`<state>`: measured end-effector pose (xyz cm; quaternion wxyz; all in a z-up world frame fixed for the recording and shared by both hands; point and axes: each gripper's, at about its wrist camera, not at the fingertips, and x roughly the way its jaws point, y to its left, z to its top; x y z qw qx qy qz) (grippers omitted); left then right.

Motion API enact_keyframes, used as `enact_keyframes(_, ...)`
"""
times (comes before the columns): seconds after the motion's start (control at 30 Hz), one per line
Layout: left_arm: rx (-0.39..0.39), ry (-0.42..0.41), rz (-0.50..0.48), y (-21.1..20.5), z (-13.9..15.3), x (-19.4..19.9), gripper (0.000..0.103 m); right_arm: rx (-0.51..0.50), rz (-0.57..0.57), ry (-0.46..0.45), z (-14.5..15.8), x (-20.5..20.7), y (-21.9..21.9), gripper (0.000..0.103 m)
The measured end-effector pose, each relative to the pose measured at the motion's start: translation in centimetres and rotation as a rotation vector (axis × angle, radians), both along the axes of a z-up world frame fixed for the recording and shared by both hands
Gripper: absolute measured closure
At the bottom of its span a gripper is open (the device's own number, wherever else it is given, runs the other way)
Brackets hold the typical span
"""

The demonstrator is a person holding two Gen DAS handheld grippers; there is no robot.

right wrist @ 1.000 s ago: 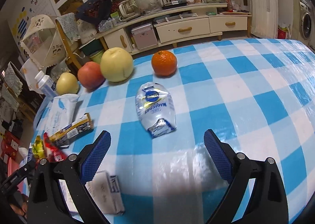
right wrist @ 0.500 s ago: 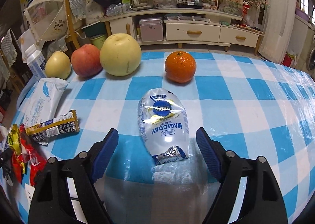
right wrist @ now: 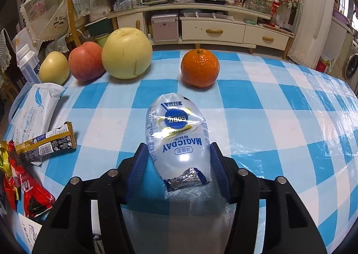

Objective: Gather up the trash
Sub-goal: 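Grasp the white milk carton with the left tool while the right tool grasps the Magicday bottle, then carry the milk carton and Magicday bottle over the pink bucket with both tools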

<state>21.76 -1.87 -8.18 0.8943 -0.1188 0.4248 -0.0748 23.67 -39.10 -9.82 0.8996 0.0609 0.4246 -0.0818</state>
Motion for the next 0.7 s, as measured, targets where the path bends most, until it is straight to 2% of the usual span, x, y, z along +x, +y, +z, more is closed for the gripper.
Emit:
enact_keyframes(0.2,-0.031,-0.019,-0.014,0.4,0.6,-0.4,0.038,-0.043,0.010,-0.018,0.4,-0.9,1.0,0.046)
enact_keyframes(0.3,-0.045,-0.027,-0.015,0.6,0.9,-0.6,0.038,-0.052,0.004,-0.056,1.8,-1.8,1.4,0.046)
enact_keyframes(0.47,-0.051,-0.062,-0.023,1.0,1.8,-1.2,0.038,0.051,0.005,-0.141,4.4,-3.6,1.5,0.046)
enact_keyframes(0.7,-0.040,-0.120,-0.019,2.3,3.3,-2.2,0.038,0.135,0.094,-0.211,6.6,-5.8,4.4,0.046)
